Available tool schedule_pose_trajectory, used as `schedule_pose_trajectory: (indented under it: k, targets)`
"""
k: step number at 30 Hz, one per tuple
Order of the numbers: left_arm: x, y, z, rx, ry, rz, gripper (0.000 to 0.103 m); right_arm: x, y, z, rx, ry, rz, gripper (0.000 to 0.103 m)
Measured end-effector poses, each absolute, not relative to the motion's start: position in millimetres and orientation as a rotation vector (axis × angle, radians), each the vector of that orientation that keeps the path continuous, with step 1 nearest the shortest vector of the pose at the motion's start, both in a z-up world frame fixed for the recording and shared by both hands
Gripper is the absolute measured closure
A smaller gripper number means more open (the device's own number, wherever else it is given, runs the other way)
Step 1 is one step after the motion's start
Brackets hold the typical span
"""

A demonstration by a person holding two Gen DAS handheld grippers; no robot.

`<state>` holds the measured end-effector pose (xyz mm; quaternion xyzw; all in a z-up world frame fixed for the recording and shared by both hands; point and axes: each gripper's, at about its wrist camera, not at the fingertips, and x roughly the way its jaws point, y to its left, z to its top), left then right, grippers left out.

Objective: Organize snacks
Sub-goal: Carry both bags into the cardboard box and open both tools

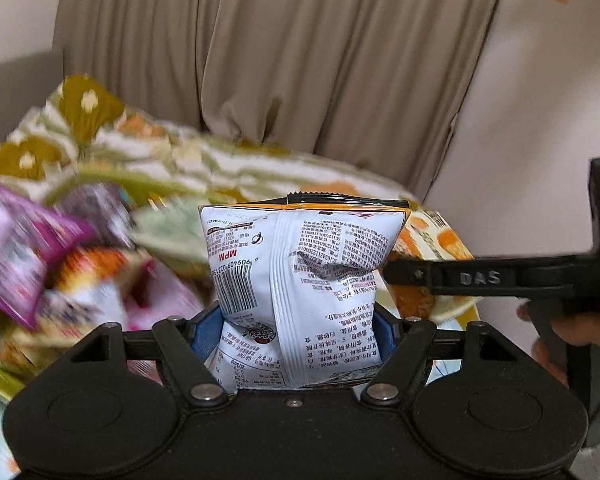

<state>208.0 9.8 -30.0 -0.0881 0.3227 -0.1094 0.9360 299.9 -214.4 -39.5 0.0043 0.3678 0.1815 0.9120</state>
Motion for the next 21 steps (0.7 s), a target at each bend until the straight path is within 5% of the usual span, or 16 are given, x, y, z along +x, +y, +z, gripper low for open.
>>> schedule_pose_trajectory:
  k: [14, 15, 17, 21]
  targets:
    - [210, 135, -15, -0.104, 0.562, -0.237, 0.025, 244, -84, 4, 0.179, 0.653, 0.273, 0.022]
    - [211, 138, -17, -0.103, 0.557, -0.243, 0.023, 242, -77, 4, 0.184, 0.65, 0.257, 0.022]
    - [212, 142, -24, -0.089, 0.545, -0.253, 0.001, 238, -66, 4, 0.191, 0.65, 0.228, 0.022]
    - [206, 149, -32, -0.098, 0.554, -0.268, 0.0, 230, -54, 0, 0.195, 0.668, 0.188, 0.022]
